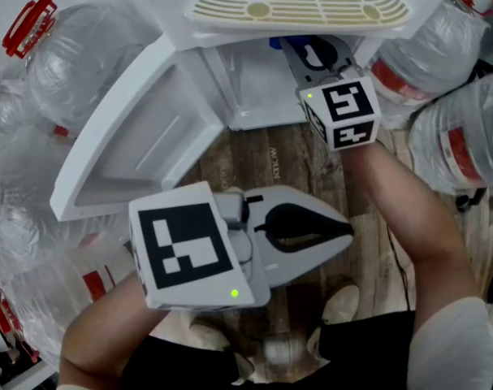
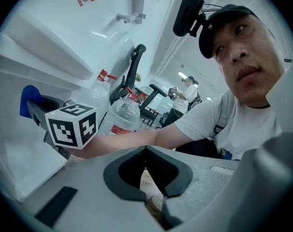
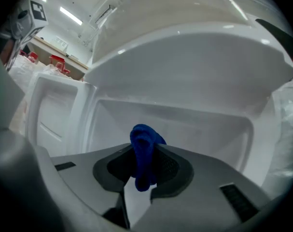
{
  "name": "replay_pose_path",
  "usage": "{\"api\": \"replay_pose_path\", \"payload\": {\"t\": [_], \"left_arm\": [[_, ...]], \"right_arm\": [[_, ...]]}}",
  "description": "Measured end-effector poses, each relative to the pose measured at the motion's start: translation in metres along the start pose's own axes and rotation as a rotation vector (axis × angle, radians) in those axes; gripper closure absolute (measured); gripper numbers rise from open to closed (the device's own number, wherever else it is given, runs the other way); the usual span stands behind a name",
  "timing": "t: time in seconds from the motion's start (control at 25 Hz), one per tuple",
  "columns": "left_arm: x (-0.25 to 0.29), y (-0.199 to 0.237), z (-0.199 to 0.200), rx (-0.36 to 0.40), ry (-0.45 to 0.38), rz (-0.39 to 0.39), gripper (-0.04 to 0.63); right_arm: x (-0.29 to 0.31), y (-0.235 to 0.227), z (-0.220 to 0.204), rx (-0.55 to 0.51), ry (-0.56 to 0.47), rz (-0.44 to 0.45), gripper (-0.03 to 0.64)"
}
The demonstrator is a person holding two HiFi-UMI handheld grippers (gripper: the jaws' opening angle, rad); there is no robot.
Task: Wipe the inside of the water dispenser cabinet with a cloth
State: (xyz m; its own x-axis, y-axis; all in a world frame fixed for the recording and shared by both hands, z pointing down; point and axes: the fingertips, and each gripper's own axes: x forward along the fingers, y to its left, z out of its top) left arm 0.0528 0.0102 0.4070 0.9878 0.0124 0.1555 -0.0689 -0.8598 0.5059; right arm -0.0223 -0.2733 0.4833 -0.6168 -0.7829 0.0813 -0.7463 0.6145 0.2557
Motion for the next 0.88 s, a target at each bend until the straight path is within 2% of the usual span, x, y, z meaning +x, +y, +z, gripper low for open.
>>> {"api": "replay_pose_path", "payload": {"t": [0.4,0.88], "left_arm": [[-0.009,-0.002,0.000,-0.003,-0.004,-0.005,0.595],[-0.018,-0.004,0.003,0.000,-0.025,-0.023,0.595]], "right_arm": [[0.023,-0.043,-0.023,0.104,0.081,-0.223,0.532],[0.016,-0.065,-0.033,0.214,0.148,-0.367,0.534]]}}
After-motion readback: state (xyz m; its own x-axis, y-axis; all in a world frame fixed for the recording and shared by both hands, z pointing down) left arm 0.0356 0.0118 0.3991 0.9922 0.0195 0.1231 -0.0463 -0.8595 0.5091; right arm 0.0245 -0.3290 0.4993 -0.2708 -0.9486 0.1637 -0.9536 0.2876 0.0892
